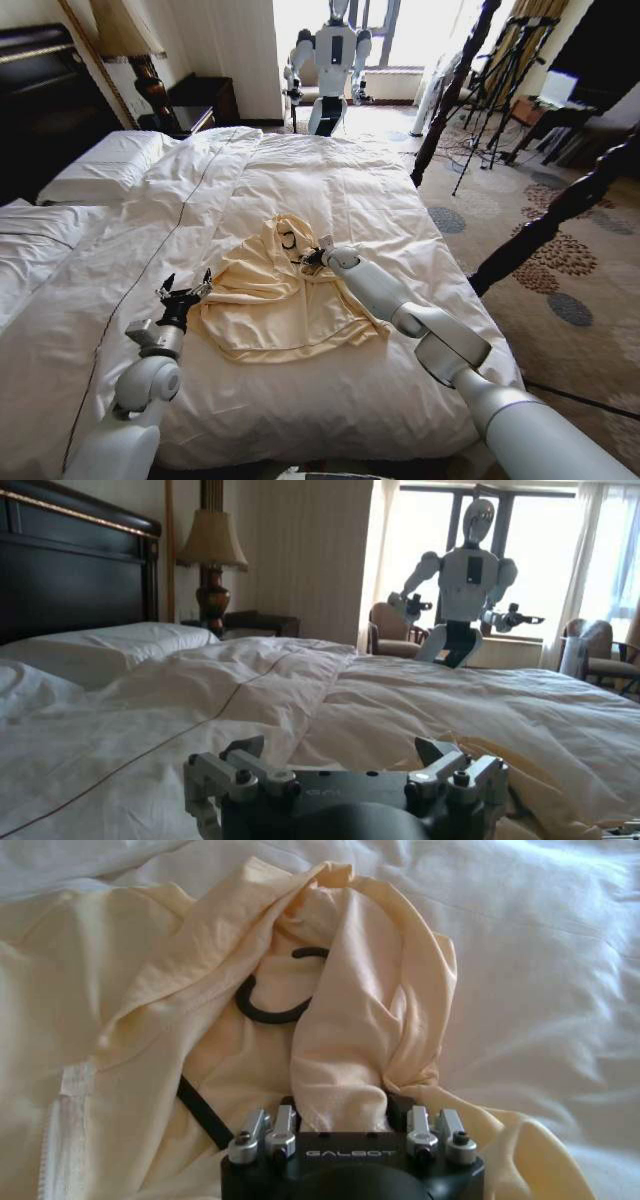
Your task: Pick up the clothes from the bed and hang them on the clothes hanger.
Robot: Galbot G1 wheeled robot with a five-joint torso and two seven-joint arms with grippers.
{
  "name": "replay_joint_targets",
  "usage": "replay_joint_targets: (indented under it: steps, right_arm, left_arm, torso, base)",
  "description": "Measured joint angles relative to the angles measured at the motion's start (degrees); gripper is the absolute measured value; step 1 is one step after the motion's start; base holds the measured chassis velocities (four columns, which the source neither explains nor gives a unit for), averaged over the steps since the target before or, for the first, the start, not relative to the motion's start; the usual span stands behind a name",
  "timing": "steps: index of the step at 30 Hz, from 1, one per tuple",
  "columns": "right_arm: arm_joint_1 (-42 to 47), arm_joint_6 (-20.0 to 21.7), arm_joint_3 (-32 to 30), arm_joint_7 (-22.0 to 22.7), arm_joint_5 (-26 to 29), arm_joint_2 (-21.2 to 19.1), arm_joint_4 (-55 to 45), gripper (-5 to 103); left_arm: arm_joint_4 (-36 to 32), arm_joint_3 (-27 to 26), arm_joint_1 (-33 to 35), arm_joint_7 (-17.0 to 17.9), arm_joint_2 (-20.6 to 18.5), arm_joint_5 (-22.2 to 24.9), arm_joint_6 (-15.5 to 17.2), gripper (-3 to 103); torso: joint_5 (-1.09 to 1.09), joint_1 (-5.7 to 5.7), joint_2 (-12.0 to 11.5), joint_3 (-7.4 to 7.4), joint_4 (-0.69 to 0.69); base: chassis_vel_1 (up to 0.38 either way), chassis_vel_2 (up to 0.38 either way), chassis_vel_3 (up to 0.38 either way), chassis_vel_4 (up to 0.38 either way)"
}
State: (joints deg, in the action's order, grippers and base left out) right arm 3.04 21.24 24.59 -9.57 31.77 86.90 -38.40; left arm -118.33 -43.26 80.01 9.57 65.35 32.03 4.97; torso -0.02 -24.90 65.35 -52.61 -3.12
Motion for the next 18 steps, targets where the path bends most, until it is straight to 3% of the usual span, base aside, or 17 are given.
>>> replay_joint_targets:
  steps: [2, 9, 12, 18]
  right_arm:
    - [0.1, -0.2, 0.0, 0.1, -0.1, 0.0, -0.1, 48]
    - [0.3, -1.4, -0.4, 1.3, -0.9, -0.6, -1.4, 16]
    - [0.5, -1.9, -0.7, 1.8, -1.5, -0.8, -1.8, 8]
    - [2.2, -4.7, -2.0, 4.6, -5.1, -2.0, -5.0, 7]
  left_arm:
    - [0.0, 0.1, 0.0, 0.0, 0.0, 0.0, 0.0, 100]
    - [0.2, 0.5, -0.3, 0.0, 0.1, 0.0, 0.1, 100]
    - [0.2, 0.5, -0.5, 0.0, 0.0, 0.0, 0.2, 100]
    - [0.3, 0.6, -0.6, 0.0, -0.1, 0.0, 0.2, 100]
  torso:
    - [0.0, 0.0, 0.0, 0.0, 0.0]
    - [-0.02, -0.01, 0.0, -0.02, 0.02]
    - [-0.01, -0.01, 0.0, -0.02, 0.02]
    - [0.0, -0.01, 0.0, -0.02, 0.01]
  base:
    - [0.0, 0.0, 0.0, 0.0]
    - [0.0, 0.0, 0.0, 0.0]
    - [0.0, 0.0, 0.0, 0.0]
    - [0.0, 0.0, 0.0, 0.0]
